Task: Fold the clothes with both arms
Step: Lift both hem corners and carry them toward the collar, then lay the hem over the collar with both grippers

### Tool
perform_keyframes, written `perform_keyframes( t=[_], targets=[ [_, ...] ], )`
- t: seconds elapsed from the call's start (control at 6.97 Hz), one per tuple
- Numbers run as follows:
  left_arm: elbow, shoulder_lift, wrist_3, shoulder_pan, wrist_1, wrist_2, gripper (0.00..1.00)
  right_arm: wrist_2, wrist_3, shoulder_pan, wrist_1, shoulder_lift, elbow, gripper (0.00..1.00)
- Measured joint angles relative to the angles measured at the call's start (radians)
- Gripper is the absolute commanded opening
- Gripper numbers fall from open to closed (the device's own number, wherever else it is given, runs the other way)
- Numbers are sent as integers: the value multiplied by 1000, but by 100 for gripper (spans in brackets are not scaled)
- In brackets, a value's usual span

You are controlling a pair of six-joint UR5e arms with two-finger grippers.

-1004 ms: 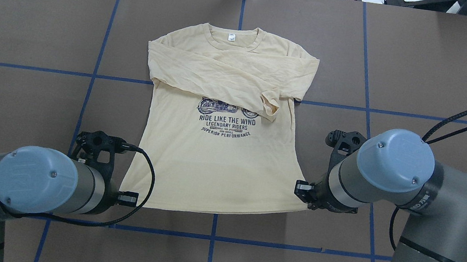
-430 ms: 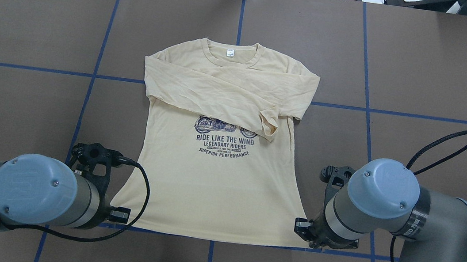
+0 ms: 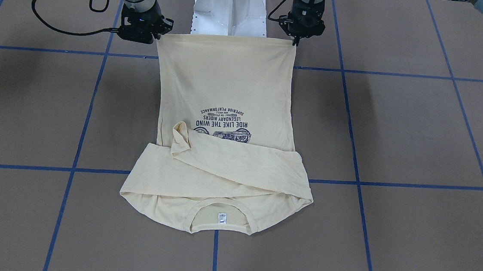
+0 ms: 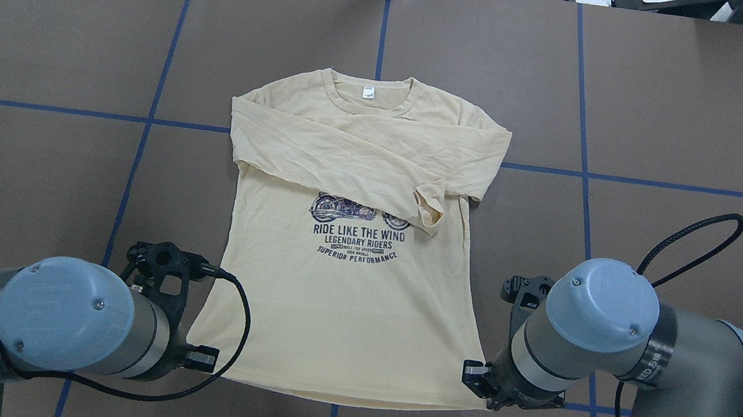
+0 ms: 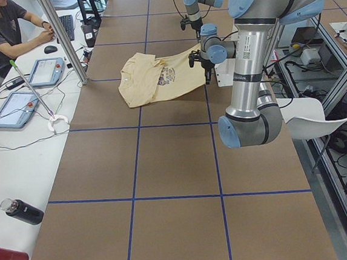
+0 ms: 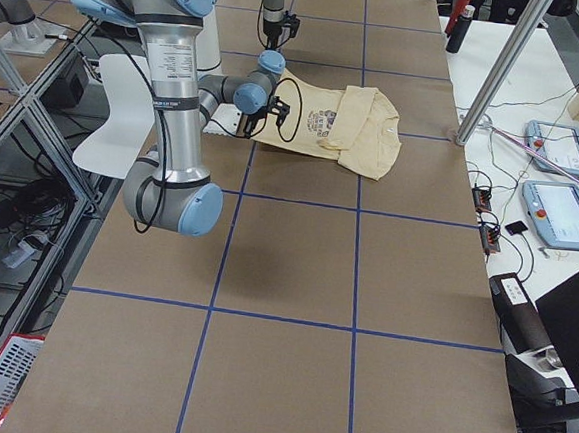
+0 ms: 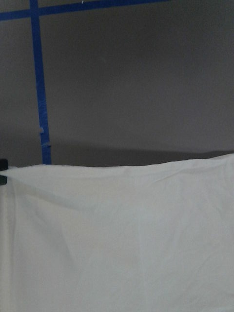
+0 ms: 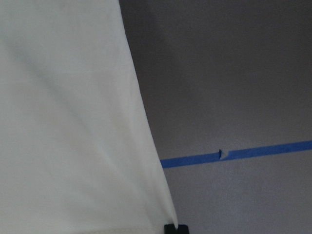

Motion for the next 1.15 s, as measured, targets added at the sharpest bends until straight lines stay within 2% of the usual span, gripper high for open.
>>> perform_keyframes(
  t=[0.29, 0.72, 0.86, 1.15],
  targets=[
    [1, -40, 42, -87, -2, -17, 0, 0, -11, 101, 7, 6, -2, 0],
    [38, -104, 258, -376, -6, -136, 0, 0, -51, 270, 8, 100, -56, 0],
    [97, -148, 301, -447, -14, -160, 0, -2, -80, 325, 8, 140, -82, 0],
    [258, -223, 323, -510, -102, -170, 0, -4, -162, 421, 8, 195, -148, 0]
  ],
)
